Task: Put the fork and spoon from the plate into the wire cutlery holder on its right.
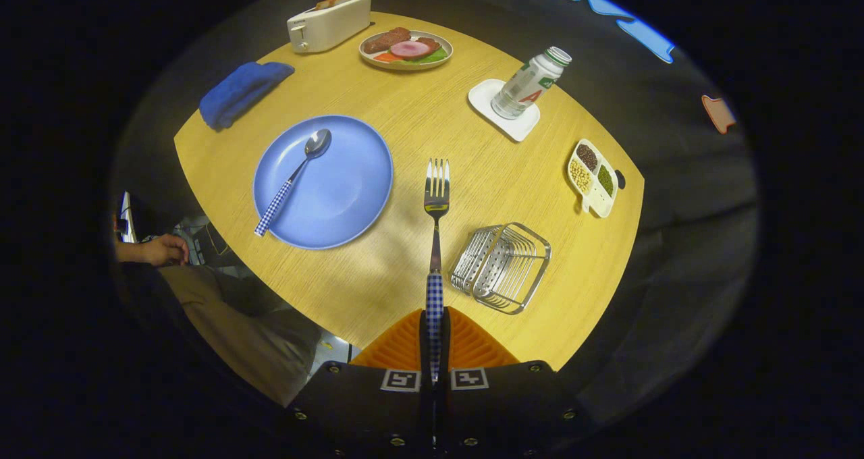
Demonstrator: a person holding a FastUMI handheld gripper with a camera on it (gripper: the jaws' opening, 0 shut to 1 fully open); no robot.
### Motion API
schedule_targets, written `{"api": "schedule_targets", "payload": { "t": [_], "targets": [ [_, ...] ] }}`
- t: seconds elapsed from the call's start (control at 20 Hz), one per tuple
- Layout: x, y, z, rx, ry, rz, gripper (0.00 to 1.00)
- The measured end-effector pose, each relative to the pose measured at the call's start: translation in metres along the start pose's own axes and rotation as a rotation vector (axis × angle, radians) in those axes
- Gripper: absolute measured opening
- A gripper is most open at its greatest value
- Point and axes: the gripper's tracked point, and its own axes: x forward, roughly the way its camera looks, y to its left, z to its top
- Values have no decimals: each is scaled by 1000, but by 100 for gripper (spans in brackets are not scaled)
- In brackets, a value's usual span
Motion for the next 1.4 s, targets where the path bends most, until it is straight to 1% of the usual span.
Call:
{"api": "schedule_targets", "payload": {
  "t": [0.15, 0.3, 0.85, 1.0, 1.4],
  "targets": [
    [-7, -14, -16, -11, 44, 3, 2],
    [-9, -33, -32, -17, 96, -25, 2],
    [-13, -70, -58, 6, 219, -26, 2],
    [-6, -70, -67, 51, 298, 34, 2],
    [12, -83, -58, 32, 410, 79, 2]
  ]
}}
